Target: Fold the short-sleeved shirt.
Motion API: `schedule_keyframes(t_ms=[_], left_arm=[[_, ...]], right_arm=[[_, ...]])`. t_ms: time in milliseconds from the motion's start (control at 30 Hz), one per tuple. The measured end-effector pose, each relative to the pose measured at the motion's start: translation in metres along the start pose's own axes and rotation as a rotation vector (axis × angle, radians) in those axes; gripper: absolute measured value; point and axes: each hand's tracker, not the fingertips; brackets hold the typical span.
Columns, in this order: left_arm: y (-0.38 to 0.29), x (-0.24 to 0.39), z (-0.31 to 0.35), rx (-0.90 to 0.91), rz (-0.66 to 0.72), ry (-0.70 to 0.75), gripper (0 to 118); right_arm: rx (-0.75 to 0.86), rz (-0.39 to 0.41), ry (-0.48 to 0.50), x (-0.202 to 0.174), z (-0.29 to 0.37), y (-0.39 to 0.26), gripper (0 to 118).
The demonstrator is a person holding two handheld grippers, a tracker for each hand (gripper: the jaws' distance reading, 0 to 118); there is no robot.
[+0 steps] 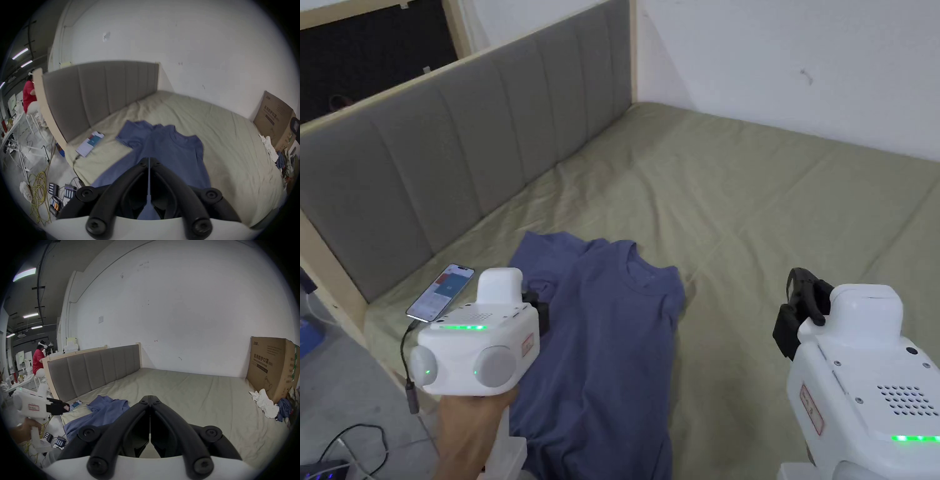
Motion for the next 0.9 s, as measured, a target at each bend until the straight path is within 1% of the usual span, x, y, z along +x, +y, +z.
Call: schedule_keyframes(t_ms=[33, 67, 100, 200, 233, 267, 300, 467, 567, 600, 633, 667, 700, 733, 767, 800, 833, 867, 900], left_arm=[[0.000, 0.005, -0.012, -0.034, -0.001, -0.004, 54], [0.001, 0.009, -0.023, -0.074, -0.007, -0.006, 87], [0.000, 0.014, -0.037, -0.118, -0.007, -0.012, 94], [0.000, 0.027, -0.067, -0.212, -0.003, -0.022, 96], [0.001, 0.031, -0.081, -0.256, 0.001, -0.022, 101], [0.001, 0.034, -0.090, -0.287, 0.013, -0.022, 111], [-0.006, 0.033, -0.100, -0.321, 0.034, -0.026, 116], [-0.016, 0.036, -0.142, -0.423, 0.081, -0.023, 117], [-0.024, 0.038, -0.157, -0.468, 0.073, 0.005, 117], [-0.028, 0.040, -0.161, -0.482, 0.061, 0.026, 116], [-0.031, 0.042, -0.163, -0.483, 0.046, 0.044, 112], [-0.033, 0.043, -0.162, -0.480, 0.045, 0.033, 101], [-0.037, 0.045, -0.161, -0.483, 0.036, 0.023, 94], [-0.039, 0.049, -0.157, -0.472, 0.010, 0.028, 91], [-0.038, 0.051, -0.152, -0.443, -0.019, 0.031, 78], [-0.037, 0.052, -0.149, -0.438, -0.031, 0.014, 63], [-0.036, 0.053, -0.147, -0.435, -0.030, 0.000, 44], [-0.036, 0.053, -0.144, -0.428, -0.033, -0.006, 22], [-0.037, 0.052, -0.142, -0.431, -0.041, -0.006, 17]], right_arm=[[-0.005, 0.000, -0.010, 0.004, -0.001, -0.001, 2], [-0.010, 0.000, -0.019, 0.007, -0.001, -0.002, 2], [-0.015, -0.001, -0.027, 0.012, -0.002, -0.004, 2], [-0.038, 0.011, -0.053, 0.023, -0.005, -0.007, 2], [-0.042, 0.012, -0.062, 0.027, -0.005, -0.009, 2], [-0.047, 0.011, -0.068, 0.031, -0.006, -0.011, 2], [-0.056, 0.011, -0.080, 0.036, -0.006, -0.013, 2], [-0.092, 0.000, -0.133, 0.057, -0.005, -0.023, 2], [-0.114, -0.006, -0.161, 0.070, -0.004, -0.029, 2], [-0.122, -0.008, -0.169, 0.074, -0.003, -0.031, 2], [-0.129, -0.010, -0.179, 0.078, -0.001, -0.033, 2], [-0.133, -0.012, -0.185, 0.080, -0.001, -0.034, 2], [-0.140, -0.015, -0.194, 0.084, 0.001, -0.036, 2], [-0.144, -0.020, -0.200, 0.086, 0.002, -0.037, 2], [-0.146, -0.024, -0.204, 0.088, 0.003, -0.038, 2], [-0.148, -0.029, -0.207, 0.091, 0.004, -0.039, 2], [-0.150, -0.033, -0.210, 0.092, 0.004, -0.039, 2], [-0.150, -0.036, -0.211, 0.093, 0.005, -0.038, 2], [-0.148, -0.039, -0.212, 0.094, 0.006, -0.037, 2]])
